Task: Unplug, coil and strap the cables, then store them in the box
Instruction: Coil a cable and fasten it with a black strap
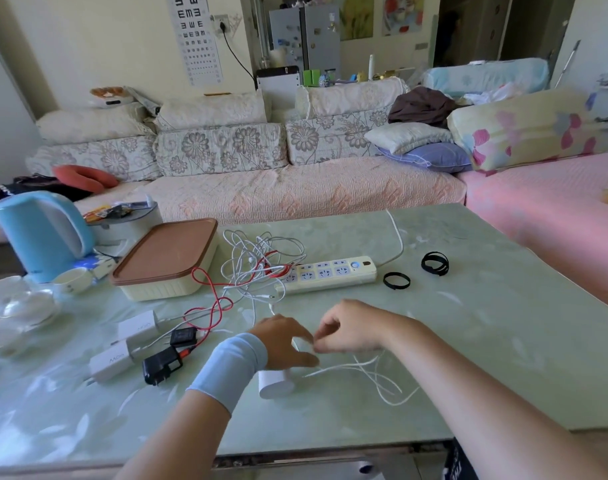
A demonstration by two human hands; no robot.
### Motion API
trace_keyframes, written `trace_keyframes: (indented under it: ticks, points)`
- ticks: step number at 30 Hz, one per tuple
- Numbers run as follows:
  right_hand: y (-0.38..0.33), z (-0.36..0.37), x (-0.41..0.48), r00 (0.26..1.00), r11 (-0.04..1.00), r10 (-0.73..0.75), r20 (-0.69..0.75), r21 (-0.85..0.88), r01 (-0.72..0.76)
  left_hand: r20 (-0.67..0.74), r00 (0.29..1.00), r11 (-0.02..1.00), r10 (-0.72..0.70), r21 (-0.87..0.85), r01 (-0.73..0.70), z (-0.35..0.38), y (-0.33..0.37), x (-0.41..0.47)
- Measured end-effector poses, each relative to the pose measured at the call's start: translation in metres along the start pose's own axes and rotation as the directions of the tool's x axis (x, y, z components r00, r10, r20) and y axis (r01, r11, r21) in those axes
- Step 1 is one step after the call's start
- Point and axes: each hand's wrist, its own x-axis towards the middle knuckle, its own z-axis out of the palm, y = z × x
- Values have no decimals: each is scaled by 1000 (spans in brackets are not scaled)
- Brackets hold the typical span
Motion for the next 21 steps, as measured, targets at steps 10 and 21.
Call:
trace_keyframes:
  ticks: [10,21]
  points:
    - [-17,18,12,938,978,143,314,-189,-86,-162,979,987,122,-82,-137,31,-44,-15]
    - [-16,20,34,985,931,111,-135,-333,-150,-168,976,979,137,-126,-159,27,-55,-26]
